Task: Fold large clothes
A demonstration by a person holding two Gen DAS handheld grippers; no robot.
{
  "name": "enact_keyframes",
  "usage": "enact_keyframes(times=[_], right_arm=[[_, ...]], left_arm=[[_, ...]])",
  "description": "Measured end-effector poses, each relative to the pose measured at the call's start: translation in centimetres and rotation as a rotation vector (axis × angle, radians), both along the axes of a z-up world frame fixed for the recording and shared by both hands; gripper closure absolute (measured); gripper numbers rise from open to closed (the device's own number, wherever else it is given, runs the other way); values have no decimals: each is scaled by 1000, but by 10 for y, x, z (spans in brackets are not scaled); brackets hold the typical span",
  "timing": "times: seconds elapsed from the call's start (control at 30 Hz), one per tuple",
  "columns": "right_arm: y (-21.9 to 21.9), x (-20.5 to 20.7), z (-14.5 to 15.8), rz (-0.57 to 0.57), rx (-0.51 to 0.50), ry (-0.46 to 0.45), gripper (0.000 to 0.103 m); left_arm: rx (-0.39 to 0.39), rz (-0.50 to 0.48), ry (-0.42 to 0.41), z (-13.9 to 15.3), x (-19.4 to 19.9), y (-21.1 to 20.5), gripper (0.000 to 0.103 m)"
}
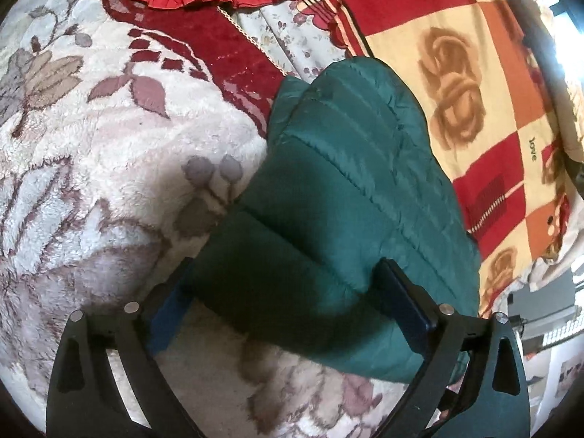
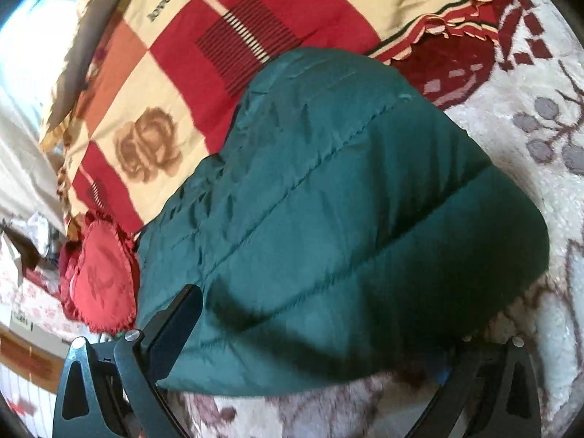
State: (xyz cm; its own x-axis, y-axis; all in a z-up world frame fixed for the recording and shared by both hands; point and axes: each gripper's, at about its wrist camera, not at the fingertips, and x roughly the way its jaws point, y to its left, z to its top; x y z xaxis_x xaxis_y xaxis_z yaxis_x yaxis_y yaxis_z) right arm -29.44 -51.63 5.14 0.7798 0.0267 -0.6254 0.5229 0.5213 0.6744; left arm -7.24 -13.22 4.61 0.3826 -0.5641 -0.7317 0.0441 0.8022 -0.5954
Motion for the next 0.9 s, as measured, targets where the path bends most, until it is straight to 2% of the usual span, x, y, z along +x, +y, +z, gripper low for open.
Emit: enact_keyframes(times=[0.03,0.07,0.1,0.13,0.17,0.23,0.27,0.33,0.47,0.73,0.9], right_arm=[[-1,1,0,-7,5,2,0],[-2,1,1,-15,7,0,10],[-3,0,2,-22,2,3,19],[-4,-2,3,-27,1,4,37],[-4,-4,4,-31,1,-3,50],[-3,-11,14,-34,-28,-19,64],[-1,-13,18,-27,-43,-22,70],[7,-17,32,-1,-89,-25,73],[24,-30,54,44,-160,-15,77],[61,-99,71,82,-118,-10,77],[88,-136,58,97,-102,39,76]], left_arm=[[4,0,2,0,1,-1,5],[7,-5,4,0,1,-2,5],[8,-16,3,1,1,-3,11],[4,-28,0,2,1,-3,24],[-1,-40,-6,4,0,-2,31],[4,-57,-29,10,-2,-1,51],[10,-68,-45,14,-4,0,55],[14,-77,-65,20,-6,2,65],[6,-98,-92,36,-18,13,68],[43,-218,-126,60,-80,49,68],[118,-242,-114,48,-116,66,68]])
